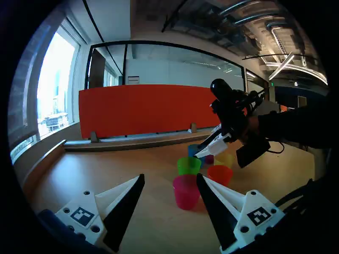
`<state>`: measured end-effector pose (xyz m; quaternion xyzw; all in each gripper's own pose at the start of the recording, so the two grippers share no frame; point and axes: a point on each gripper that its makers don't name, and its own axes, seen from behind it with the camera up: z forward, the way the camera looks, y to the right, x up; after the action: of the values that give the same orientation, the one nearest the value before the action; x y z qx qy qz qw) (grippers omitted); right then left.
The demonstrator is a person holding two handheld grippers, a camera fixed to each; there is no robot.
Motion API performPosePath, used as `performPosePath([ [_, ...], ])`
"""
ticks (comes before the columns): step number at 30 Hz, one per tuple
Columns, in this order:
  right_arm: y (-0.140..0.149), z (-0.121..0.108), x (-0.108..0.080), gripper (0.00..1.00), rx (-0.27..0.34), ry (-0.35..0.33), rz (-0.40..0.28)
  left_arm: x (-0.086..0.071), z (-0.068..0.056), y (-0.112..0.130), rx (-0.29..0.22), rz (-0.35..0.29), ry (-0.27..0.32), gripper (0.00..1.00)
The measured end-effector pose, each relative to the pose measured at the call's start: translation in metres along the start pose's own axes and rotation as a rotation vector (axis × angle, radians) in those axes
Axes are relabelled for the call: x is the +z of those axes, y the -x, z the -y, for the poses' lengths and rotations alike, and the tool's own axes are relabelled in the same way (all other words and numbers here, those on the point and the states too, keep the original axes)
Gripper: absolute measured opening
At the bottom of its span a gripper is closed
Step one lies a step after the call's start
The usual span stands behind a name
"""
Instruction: Pour water
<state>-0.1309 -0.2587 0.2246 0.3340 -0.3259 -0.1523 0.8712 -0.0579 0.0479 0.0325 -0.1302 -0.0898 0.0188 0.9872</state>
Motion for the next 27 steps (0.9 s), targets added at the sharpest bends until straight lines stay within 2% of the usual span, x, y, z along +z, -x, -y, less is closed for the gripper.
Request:
performPosePath([
  [10, -0.014, 0.009, -0.026, 0.94, -0.015, 0.002, -0.099, -0.003, -0.002, -0.007, 0.002, -0.007, -0.004, 0.9],
  [20, -0.037, 0.018, -0.075, 0.94, 0.032, 0.01, -0.247, -0.007, -0.006, -0.016, 0.023, -0.014, -0.009, 0.9],
  [27, -0.041, 0.025, -0.107, 0.94, 0.024, 0.028, -0.331, -0.008, -0.011, -0.017, 0.023, -0.014, -0.006, 0.9],
])
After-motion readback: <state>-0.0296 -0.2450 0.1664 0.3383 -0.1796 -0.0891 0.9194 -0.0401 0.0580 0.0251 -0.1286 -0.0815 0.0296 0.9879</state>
